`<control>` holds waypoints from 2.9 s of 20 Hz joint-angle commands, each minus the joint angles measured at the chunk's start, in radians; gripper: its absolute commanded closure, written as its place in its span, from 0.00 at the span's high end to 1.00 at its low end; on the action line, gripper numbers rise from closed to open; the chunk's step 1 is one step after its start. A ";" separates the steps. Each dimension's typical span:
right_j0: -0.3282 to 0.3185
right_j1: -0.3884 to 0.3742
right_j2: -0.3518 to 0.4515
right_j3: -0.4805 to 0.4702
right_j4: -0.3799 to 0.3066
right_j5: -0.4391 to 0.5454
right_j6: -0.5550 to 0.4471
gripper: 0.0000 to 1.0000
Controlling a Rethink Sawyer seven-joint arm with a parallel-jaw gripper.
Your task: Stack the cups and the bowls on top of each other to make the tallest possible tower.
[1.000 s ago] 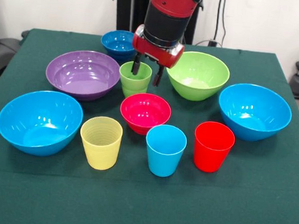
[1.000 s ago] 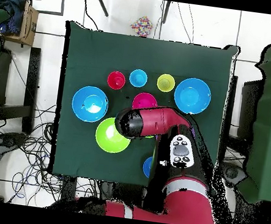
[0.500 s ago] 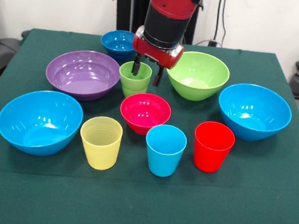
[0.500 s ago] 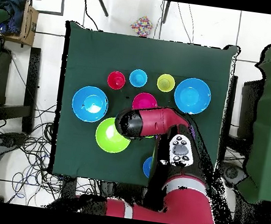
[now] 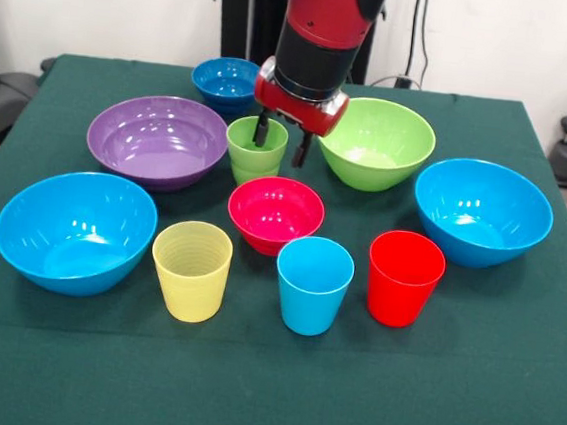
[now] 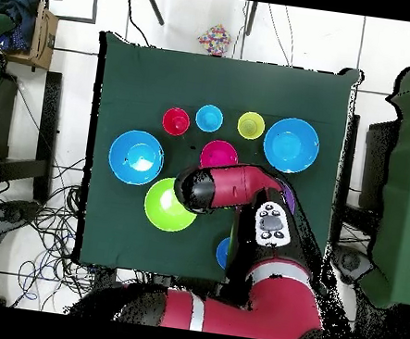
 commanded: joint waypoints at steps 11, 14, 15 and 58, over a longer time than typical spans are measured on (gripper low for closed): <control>0.037 0.068 0.021 -0.025 -0.027 -0.089 0.022 1.00; 0.042 0.057 0.018 -0.021 -0.019 -0.081 0.020 1.00; 0.044 0.055 0.015 -0.022 -0.020 -0.086 0.022 1.00; 0.045 0.058 0.011 -0.035 0.008 -0.079 0.021 0.00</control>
